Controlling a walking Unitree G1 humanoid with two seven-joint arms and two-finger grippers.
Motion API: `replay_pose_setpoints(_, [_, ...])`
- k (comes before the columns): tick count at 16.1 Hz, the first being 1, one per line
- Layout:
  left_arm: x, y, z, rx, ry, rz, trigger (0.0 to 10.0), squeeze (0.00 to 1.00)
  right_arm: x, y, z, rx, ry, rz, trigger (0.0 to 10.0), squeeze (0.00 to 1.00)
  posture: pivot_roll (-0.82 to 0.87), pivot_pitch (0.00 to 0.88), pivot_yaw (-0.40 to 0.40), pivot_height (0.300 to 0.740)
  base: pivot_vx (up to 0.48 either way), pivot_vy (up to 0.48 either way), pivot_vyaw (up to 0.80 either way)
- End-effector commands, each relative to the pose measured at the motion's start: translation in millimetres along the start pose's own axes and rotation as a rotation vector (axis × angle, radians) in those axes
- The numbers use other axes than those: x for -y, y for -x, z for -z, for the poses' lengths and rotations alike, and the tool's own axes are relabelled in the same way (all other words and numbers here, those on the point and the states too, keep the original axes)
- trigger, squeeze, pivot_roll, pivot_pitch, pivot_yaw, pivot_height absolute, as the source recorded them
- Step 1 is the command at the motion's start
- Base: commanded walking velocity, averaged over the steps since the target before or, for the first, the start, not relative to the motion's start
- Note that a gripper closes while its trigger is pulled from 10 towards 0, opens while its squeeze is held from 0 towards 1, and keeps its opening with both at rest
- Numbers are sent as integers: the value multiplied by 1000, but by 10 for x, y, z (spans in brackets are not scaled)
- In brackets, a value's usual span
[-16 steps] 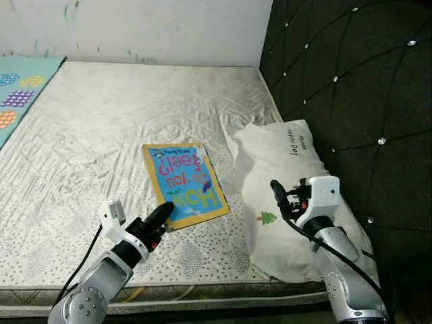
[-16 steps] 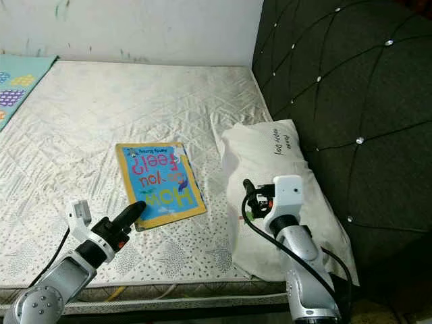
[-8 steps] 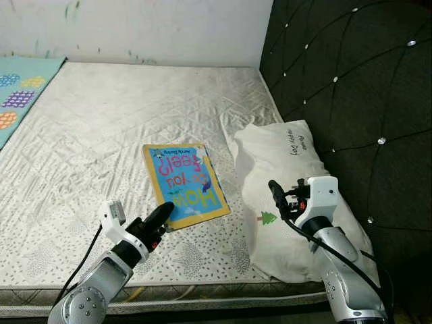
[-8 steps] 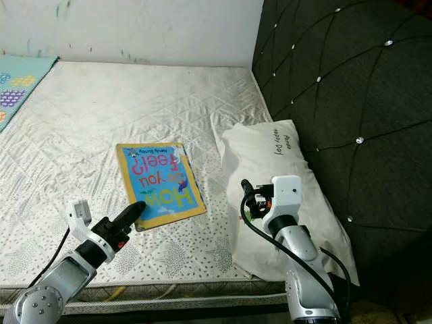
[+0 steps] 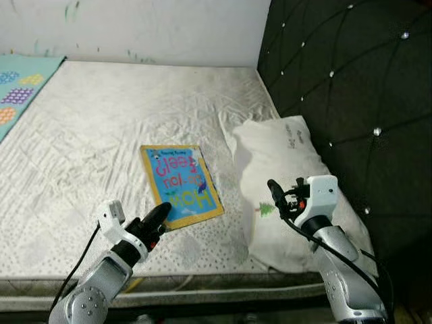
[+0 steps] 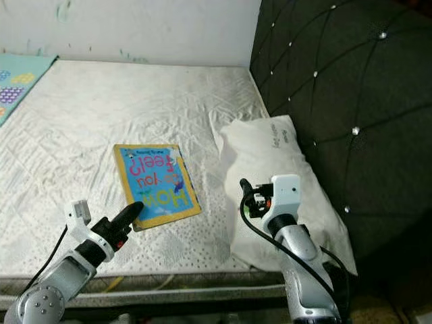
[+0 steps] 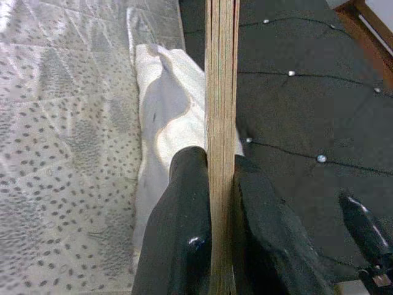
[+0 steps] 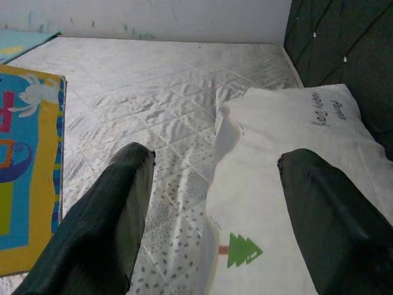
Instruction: Clean up the room
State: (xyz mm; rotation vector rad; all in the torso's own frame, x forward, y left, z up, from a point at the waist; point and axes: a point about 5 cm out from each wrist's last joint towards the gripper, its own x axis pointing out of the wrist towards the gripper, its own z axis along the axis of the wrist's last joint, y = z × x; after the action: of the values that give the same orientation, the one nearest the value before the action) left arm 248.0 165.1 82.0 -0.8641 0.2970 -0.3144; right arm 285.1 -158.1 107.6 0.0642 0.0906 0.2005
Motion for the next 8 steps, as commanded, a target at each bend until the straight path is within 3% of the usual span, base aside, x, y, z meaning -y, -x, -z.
replay_pose_setpoints(1, [2, -24, -54, 29, -28, -18, 10000, 0, 5, 15, 2, -8, -1, -4, 10000, 0, -134, 57, -59, 617, 0, 0, 0])
replay_pose_setpoints(3, [-39, -48, -47, 17, -79, -80, 10000, 0, 12, 17, -5, -3, -3, 0, 10000, 0, -134, 57, -59, 612, 0, 0, 0])
replay_pose_setpoints(8, [-93, -50, -124, 101, -92, -124, 10000, 0, 24, -2, -17, -4, -4, -2, 10000, 0, -135, 62, -67, 612, 0, 0, 0])
